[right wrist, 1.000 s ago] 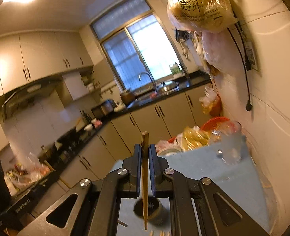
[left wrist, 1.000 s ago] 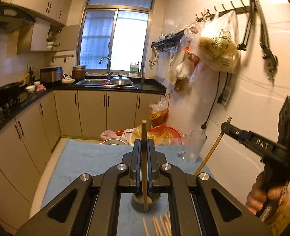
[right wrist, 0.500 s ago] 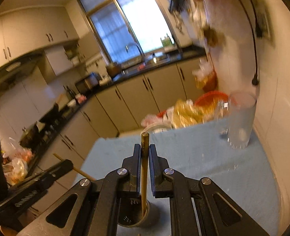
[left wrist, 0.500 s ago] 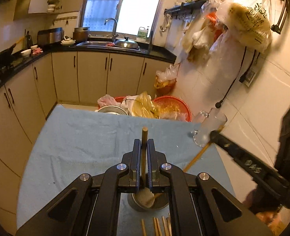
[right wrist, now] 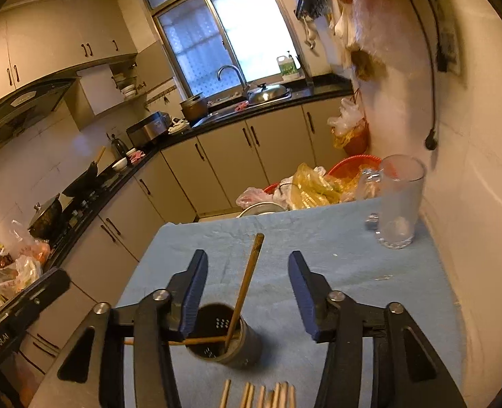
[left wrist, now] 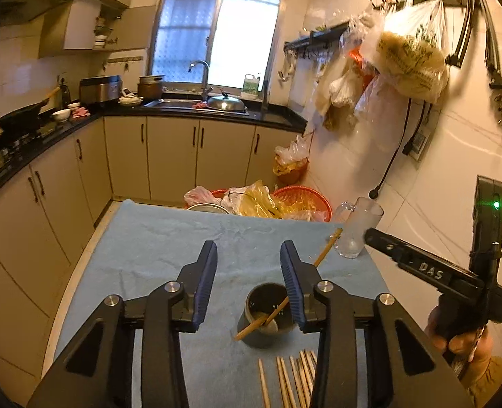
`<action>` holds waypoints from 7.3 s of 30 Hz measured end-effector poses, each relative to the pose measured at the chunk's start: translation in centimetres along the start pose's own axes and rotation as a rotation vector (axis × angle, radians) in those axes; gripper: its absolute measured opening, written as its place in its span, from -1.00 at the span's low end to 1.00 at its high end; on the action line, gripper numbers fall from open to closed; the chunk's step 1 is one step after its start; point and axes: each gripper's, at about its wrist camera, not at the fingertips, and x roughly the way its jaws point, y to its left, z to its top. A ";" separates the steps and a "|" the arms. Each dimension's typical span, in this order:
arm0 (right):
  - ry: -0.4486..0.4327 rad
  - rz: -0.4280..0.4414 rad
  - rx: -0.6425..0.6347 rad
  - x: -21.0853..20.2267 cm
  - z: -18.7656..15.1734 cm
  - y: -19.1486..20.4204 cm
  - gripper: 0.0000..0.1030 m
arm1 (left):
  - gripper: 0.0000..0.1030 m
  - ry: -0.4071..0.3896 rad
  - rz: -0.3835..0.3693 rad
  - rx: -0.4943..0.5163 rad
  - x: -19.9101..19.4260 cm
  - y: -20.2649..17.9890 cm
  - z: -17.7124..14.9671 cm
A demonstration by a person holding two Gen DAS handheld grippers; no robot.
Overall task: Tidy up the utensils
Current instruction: 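Lower the chopsticks into the holder and open both grippers, then close the left gripper on a chopstick while the right gripper grasps another, then lift both chopsticks upright and carry them above the grey holder, then drop the chopsticks into the holder by opening both grippers, then close the left gripper on a chopstick while the right gripper grasps another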
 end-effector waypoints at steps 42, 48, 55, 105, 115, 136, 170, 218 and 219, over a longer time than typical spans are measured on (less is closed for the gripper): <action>0.481 -0.180 -0.163 -1.0 -23.5 -5.6 -0.84 | -0.87 0.557 0.073 0.111 6.2 -1.0 -23.2; 0.513 -0.173 -0.127 -1.6 -23.1 -7.3 -0.76 | -0.81 0.677 0.016 0.040 6.4 0.7 -22.1; 0.555 -0.176 -0.134 1.3 -21.3 -6.7 -0.53 | -0.71 0.715 0.026 0.047 9.5 0.7 -20.0; -0.021 -0.110 -0.174 -16.6 -15.7 -1.1 -0.88 | -0.90 0.024 0.002 0.093 -14.2 -2.5 -16.5; -0.072 -0.102 -0.201 -19.7 -17.0 -0.3 -0.88 | -0.90 -0.017 -0.011 0.055 -16.8 -1.7 -17.7; -0.109 -0.013 -0.132 -17.1 -11.4 -0.4 -0.88 | -0.90 -0.104 -0.074 0.076 -15.0 -3.8 -9.1; -0.167 0.025 0.011 2.0 -0.5 1.7 -0.88 | -0.90 -0.099 0.043 0.045 4.7 -4.6 1.3; 0.443 -0.041 -0.144 -3.8 -22.9 -4.8 0.22 | 0.07 0.289 0.011 0.037 -1.0 -2.1 -21.3; 0.443 -0.037 -0.150 -3.7 -23.1 -4.6 0.22 | -0.02 0.322 0.002 0.040 -0.1 -2.3 -21.8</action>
